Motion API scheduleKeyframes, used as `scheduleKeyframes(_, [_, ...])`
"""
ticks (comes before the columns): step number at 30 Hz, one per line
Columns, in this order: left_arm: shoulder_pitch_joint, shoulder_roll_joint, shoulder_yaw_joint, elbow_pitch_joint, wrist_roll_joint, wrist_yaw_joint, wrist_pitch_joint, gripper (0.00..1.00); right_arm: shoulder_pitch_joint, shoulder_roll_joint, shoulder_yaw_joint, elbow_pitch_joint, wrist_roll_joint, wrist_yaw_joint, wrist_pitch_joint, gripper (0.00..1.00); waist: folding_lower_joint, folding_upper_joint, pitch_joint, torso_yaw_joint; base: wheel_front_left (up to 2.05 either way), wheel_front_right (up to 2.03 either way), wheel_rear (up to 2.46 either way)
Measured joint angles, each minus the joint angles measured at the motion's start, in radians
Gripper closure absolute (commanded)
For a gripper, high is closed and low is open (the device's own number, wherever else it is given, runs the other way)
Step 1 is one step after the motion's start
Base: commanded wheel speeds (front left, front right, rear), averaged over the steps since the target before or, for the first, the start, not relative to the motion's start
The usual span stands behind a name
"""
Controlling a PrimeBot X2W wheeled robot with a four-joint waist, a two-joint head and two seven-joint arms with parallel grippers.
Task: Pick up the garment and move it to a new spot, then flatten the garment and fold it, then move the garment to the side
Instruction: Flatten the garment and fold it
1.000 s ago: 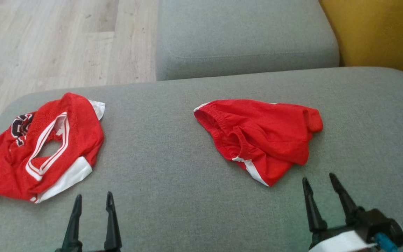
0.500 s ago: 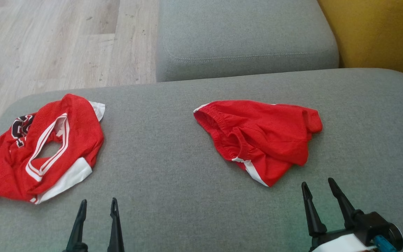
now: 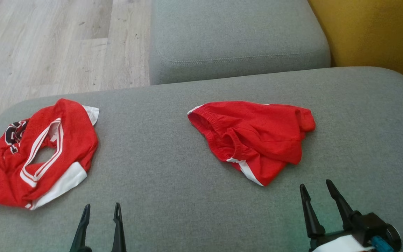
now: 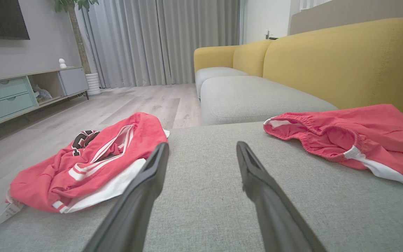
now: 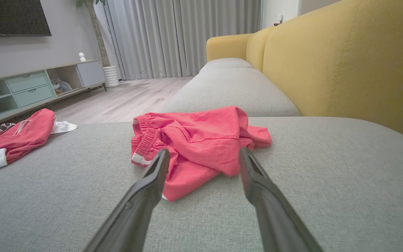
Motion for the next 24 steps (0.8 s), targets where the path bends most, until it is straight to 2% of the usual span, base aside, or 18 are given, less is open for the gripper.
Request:
scheduleKeyframes(13, [0.004, 0.000, -0.032, 0.028, -0.009, 0.005, 0.000, 0.00, -0.003, 0.000, 0.016, 0.012, -0.011, 0.000, 0.000, 0.00, 0.0000, 0.0000, -0.001, -0.032, 0.00, 0.00, 0.00])
scheduleKeyframes(19, [-0.034, 0.000, -0.083, 0.147, 0.023, -0.052, 0.000, 0.00, -0.014, 0.000, 0.027, 0.010, -0.018, 0.000, 0.000, 0.00, 0.0000, 0.0000, 0.014, -0.074, 0.00, 0.00, 0.00])
scheduleKeyframes(24, [-0.175, -0.002, -0.161, 0.273, 0.048, -0.107, 0.000, 0.00, -0.047, 0.000, 0.050, -0.008, -0.017, 0.000, 0.000, 0.00, 0.0000, 0.0000, 0.050, -0.150, 0.00, 0.00, 0.00])
